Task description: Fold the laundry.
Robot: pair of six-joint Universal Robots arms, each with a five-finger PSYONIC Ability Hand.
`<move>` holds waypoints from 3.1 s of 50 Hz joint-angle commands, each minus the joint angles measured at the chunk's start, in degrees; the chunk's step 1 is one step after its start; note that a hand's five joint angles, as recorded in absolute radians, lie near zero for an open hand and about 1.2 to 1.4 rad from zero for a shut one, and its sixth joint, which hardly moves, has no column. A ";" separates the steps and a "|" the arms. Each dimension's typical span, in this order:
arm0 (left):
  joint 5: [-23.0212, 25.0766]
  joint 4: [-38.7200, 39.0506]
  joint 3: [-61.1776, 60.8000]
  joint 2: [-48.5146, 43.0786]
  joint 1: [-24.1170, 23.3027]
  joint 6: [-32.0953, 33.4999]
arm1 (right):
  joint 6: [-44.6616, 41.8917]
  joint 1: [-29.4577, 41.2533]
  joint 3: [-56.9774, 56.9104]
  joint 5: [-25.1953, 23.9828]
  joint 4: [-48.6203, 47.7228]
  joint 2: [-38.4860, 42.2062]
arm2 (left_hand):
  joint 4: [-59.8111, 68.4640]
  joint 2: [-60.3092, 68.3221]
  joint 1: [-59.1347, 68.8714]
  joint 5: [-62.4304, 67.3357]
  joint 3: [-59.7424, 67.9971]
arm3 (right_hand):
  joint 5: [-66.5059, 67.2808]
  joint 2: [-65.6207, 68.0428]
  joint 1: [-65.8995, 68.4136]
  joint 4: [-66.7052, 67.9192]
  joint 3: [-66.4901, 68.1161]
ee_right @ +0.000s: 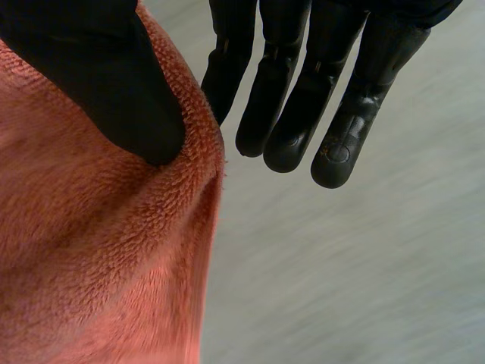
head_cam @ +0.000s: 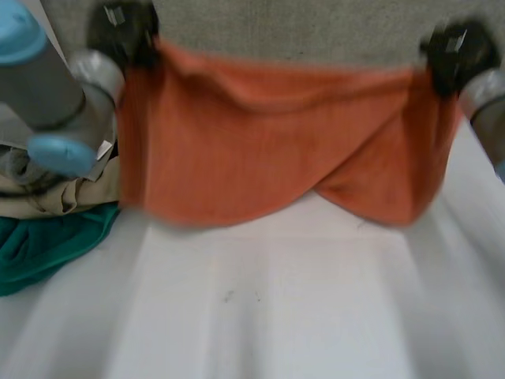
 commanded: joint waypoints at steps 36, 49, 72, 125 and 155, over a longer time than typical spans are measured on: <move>3.90 9.09 -43.85 13.21 1.29 -3.10 | 4.00 0.40 44.01 -5.14 -4.90 -6.94 | 11.10 11.29 14.25 15.10 11.52 | -14.66 -15.73 -4.40 -16.19 -15.84; 3.99 7.25 -43.50 16.11 2.43 -3.18 | 19.82 -6.37 39.01 -6.45 6.07 -8.27 | 11.10 11.29 14.25 15.10 11.52 | -37.27 -38.34 -27.01 -38.80 -38.45; 3.90 3.03 -43.24 15.93 2.87 -3.36 | 9.64 -10.68 33.12 -8.57 12.85 1.05 | 11.10 11.29 14.25 15.10 11.52 | 13.47 12.40 23.73 11.94 12.29; 3.72 -3.28 -38.31 14.00 5.59 -3.10 | -5.22 -11.56 26.88 -12.26 17.67 2.12 | 11.10 11.29 14.25 15.10 11.52 | 13.47 12.40 23.73 11.94 12.29; 3.64 -19.31 -49.59 14.63 1.47 15.03 | -22.12 -18.26 28.21 -7.52 33.54 -7.24 | 11.10 11.29 14.25 15.10 11.52 | 13.47 12.40 23.73 11.94 12.29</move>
